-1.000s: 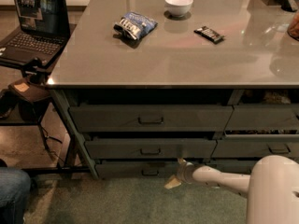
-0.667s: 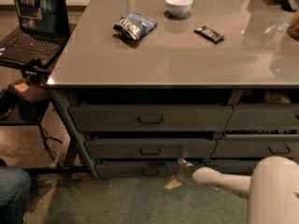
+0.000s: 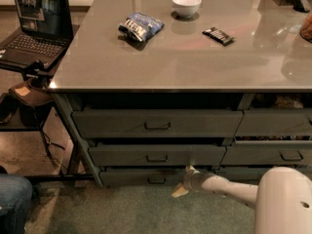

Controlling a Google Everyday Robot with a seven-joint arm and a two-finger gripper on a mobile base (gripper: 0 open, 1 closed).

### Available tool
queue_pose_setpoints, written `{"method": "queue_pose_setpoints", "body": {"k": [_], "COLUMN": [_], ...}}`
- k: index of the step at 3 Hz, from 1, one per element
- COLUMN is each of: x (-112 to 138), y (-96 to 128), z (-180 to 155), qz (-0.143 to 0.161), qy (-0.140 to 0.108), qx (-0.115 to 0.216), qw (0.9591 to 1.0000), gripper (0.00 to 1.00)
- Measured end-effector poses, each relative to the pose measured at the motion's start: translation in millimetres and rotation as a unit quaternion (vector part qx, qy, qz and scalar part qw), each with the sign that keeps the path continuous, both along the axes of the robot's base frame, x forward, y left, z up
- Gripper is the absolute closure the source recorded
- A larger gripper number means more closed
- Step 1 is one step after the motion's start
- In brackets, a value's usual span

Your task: Open bottom drawer

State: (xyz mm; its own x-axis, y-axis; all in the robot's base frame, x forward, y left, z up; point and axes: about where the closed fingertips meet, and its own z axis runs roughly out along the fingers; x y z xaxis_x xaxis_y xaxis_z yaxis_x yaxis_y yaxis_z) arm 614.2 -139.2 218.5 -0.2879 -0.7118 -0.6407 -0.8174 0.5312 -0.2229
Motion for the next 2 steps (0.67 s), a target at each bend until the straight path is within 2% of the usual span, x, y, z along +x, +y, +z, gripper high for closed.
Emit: {"method": "queue_pose_setpoints", "body": {"k": [1,2], "x": [15.4,17.7], "y": [-26.5,-24.6], "z": [-55.5,-56.0], "qz": [-0.016,-0.013], "qy": [0.008,0.010], "qx": [-0.004,-0.005], "qw": [0.9998,0.9999], "gripper": [0.00,0.00]}}
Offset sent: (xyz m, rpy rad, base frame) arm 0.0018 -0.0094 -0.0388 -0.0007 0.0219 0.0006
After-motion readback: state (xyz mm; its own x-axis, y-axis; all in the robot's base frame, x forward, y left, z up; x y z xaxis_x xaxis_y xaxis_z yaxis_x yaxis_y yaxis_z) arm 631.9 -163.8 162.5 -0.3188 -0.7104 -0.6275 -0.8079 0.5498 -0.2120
